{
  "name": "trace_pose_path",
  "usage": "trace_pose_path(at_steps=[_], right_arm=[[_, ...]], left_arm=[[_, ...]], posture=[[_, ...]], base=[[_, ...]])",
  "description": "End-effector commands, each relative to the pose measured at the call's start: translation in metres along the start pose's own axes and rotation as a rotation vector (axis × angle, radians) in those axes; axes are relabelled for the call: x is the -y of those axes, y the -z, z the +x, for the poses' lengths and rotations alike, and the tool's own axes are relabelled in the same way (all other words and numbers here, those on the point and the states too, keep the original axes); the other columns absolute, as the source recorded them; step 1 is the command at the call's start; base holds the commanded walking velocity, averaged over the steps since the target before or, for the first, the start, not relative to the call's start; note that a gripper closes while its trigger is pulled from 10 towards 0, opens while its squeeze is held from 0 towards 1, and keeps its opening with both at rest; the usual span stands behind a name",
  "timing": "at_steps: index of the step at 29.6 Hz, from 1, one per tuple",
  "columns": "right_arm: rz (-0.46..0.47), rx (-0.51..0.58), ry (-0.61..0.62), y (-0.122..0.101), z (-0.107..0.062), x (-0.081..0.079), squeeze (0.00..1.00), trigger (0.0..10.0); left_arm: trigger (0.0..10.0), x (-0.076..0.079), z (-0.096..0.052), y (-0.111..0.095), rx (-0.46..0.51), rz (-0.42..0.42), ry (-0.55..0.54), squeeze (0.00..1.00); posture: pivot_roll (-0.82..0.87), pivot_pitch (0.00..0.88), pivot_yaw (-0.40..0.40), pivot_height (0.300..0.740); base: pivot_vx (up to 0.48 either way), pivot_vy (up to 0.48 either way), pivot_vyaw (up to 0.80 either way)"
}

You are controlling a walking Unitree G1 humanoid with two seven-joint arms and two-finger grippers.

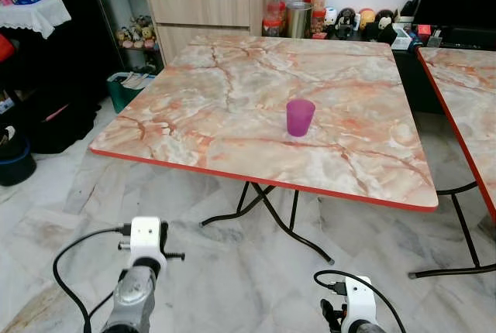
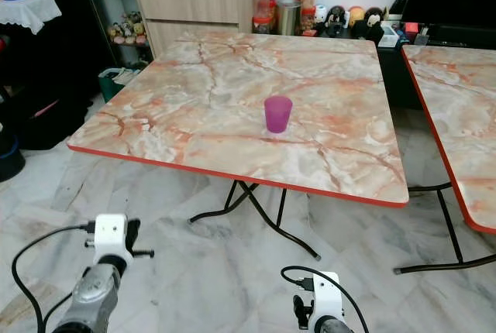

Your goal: Setting the table

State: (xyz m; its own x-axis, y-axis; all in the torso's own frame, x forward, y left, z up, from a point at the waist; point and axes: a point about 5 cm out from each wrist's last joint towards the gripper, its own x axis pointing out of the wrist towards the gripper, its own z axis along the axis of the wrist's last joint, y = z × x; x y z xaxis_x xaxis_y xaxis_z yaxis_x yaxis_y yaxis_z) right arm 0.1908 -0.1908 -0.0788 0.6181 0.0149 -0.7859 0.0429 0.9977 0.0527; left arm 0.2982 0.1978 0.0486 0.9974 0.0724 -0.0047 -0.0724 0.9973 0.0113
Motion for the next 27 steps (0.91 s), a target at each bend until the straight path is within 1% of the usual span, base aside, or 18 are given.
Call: trace_pose_path(at_steps=[1,2,4,5,6,7,8,10,11,14,17,20,21,24,27], right_arm=[[-0.009,0.015,0.002,-0.005,0.001,0.000,0.00,10.0],[-0.010,0.020,0.002,-0.007,0.001,-0.001,0.00,10.0],[-0.002,0.029,0.004,-0.009,0.002,-0.002,0.00,10.0],[0.001,0.032,0.004,-0.010,0.002,-0.002,0.00,10.0],[0.001,0.034,0.004,-0.010,0.002,-0.003,0.00,10.0],[-0.003,0.033,0.003,-0.010,0.002,-0.003,0.00,10.0],[0.000,0.033,0.006,-0.011,0.002,-0.003,0.00,10.0],[0.013,0.034,0.010,-0.011,0.002,-0.003,0.00,10.0],[0.018,0.033,0.015,-0.011,0.002,-0.003,0.00,10.0],[0.034,0.029,0.027,-0.010,0.002,-0.002,0.00,10.0],[0.031,0.026,0.027,-0.008,0.002,-0.001,0.00,10.0],[0.035,0.023,0.035,-0.005,0.001,0.000,0.00,10.0],[0.037,0.023,0.037,-0.005,0.001,0.000,0.00,10.0],[0.024,0.026,0.042,-0.004,0.000,0.002,0.00,10.0],[0.030,0.028,0.045,-0.004,0.000,0.003,0.00,10.0]], left_arm=[[10.0,-0.006,0.016,-0.036,0.162,-0.010,-0.028,0.00],[10.0,-0.003,0.022,-0.049,0.210,-0.013,-0.017,0.00],[10.0,0.004,0.026,-0.056,0.233,-0.031,0.012,0.00],[10.0,0.009,0.028,-0.059,0.244,-0.033,0.036,0.00],[10.0,0.020,0.031,-0.062,0.252,-0.036,0.081,0.00],[10.0,0.025,0.032,-0.063,0.251,-0.039,0.099,0.00],[10.0,0.035,0.034,-0.063,0.247,-0.062,0.124,0.00],[10.0,0.044,0.035,-0.064,0.249,-0.088,0.142,0.00],[10.0,0.050,0.037,-0.066,0.247,-0.101,0.151,0.00],[10.0,0.064,0.038,-0.070,0.244,-0.119,0.190,0.00],[10.0,0.070,0.039,-0.072,0.244,-0.135,0.208,0.00],[10.0,0.076,0.039,-0.074,0.248,-0.116,0.244,0.00],[10.0,0.076,0.039,-0.074,0.248,-0.115,0.246,0.00],[10.0,0.076,0.040,-0.073,0.238,-0.091,0.249,0.00],[10.0,0.073,0.040,-0.071,0.231,-0.095,0.243,0.00]], posture=[[0.13,0.000,0.003,0.740],[0.13,0.000,0.004,0.740],[0.13,0.000,0.000,0.740],[0.13,0.000,0.002,0.740],[0.13,0.000,0.002,0.740],[0.13,0.000,0.005,0.740],[0.13,0.000,0.006,0.740],[0.12,0.000,0.009,0.740],[0.11,0.000,0.014,0.740],[0.11,0.000,0.020,0.740],[0.11,0.000,0.020,0.740],[0.10,0.000,0.024,0.740],[0.10,0.000,0.024,0.740],[0.10,0.000,0.022,0.740],[0.10,0.000,0.020,0.740]], base=[[0.000,0.000,0.00],[0.000,0.000,0.00],[0.000,0.000,0.00],[0.000,0.000,0.00],[0.000,0.000,0.00],[0.000,0.000,0.00],[0.000,0.000,0.00],[0.000,0.000,0.00],[0.000,0.000,0.00],[0.000,0.000,-0.63],[0.000,0.000,-0.61],[0.000,0.000,-0.59],[0.000,0.000,-0.58],[0.000,0.000,0.00],[0.000,0.000,0.00]])
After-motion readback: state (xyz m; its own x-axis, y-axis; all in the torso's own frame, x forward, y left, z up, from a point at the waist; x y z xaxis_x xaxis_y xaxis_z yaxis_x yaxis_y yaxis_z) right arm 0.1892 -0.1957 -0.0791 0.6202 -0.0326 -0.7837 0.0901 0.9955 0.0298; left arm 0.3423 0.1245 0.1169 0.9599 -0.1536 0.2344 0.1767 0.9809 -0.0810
